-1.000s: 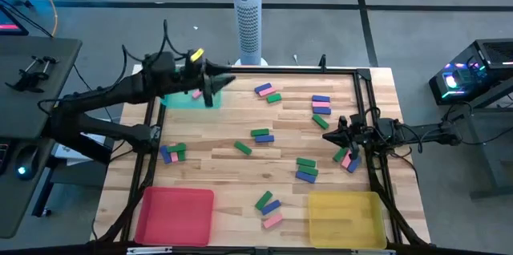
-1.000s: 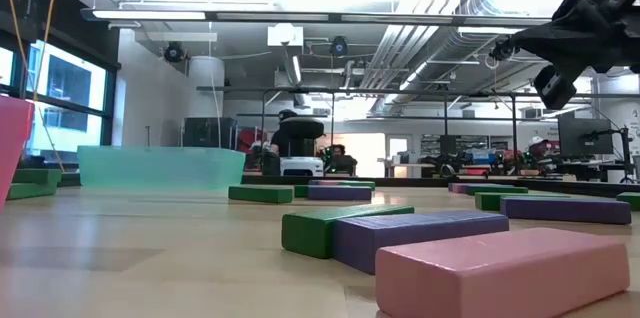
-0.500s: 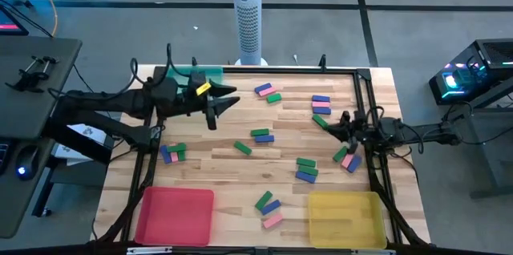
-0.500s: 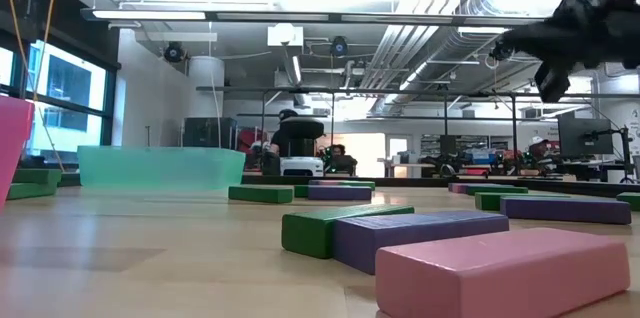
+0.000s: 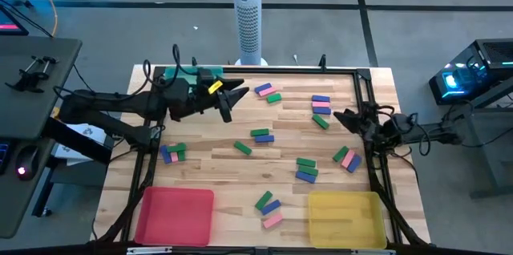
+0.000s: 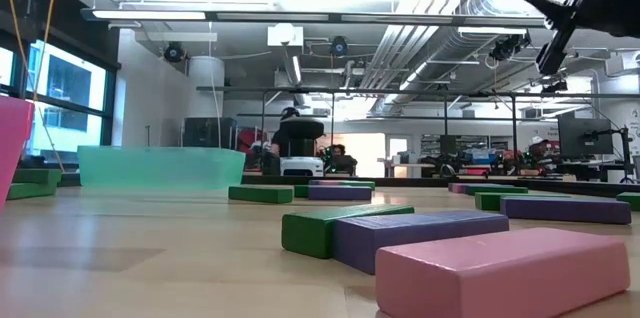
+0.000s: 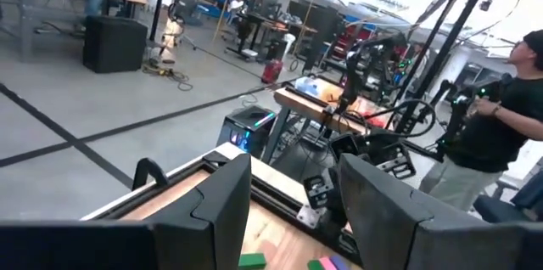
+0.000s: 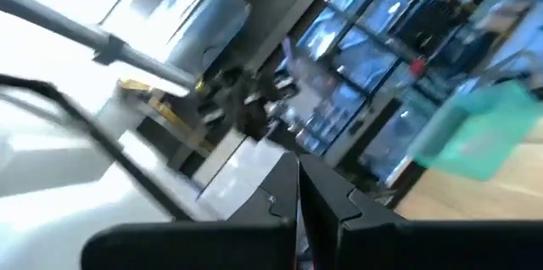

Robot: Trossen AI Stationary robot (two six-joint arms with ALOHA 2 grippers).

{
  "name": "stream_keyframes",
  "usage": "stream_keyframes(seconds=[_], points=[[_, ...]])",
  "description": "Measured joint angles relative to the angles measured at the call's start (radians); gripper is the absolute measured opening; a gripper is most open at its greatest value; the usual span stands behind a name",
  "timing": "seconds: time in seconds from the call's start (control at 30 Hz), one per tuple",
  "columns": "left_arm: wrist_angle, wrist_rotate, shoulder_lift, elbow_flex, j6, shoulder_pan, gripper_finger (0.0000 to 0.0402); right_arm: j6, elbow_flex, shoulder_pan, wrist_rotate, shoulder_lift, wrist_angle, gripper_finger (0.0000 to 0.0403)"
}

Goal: Sort blocks
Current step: Put the green block into the yellow bin

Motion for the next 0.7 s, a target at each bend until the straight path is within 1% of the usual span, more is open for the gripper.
stream_keyframes(seconds=[0.03,0.07,0.17,0.23,0.33,0.43,0.5,0.6,0.7], points=[[-0.004,0.000,0.000,0.000,-0.001,0.000,0.0167,0.005,0.021,0.000,-0.004,0.021,-0.053,0.0000],[-0.004,0.000,0.000,0.000,-0.007,0.000,0.0167,0.023,0.053,0.000,-0.015,0.050,-0.143,0.0000],[-0.005,0.005,-0.008,0.000,-0.005,0.000,0.0167,0.077,0.177,0.000,-0.054,0.182,-0.481,0.0000],[-0.005,0.018,-0.018,0.000,0.034,0.000,0.0167,0.053,0.266,0.000,-0.099,0.304,-0.641,0.0006],[-0.010,0.023,-0.031,0.000,0.091,0.000,0.0167,-0.055,0.380,0.000,-0.184,0.503,-0.807,0.0028],[-0.032,0.025,-0.047,0.000,0.120,0.000,0.0167,-0.183,0.442,0.001,-0.254,0.686,-0.899,0.0068],[-0.059,0.025,-0.058,0.000,0.124,0.006,0.0167,-0.267,0.453,0.001,-0.294,0.788,-0.910,0.0099],[-0.094,0.025,-0.065,0.000,0.124,0.013,0.0167,-0.370,0.453,0.001,-0.300,0.923,-0.901,0.0142],[-0.109,0.024,-0.068,0.000,0.124,0.015,0.0167,-0.450,0.453,0.002,-0.295,1.031,-0.805,0.0170]])
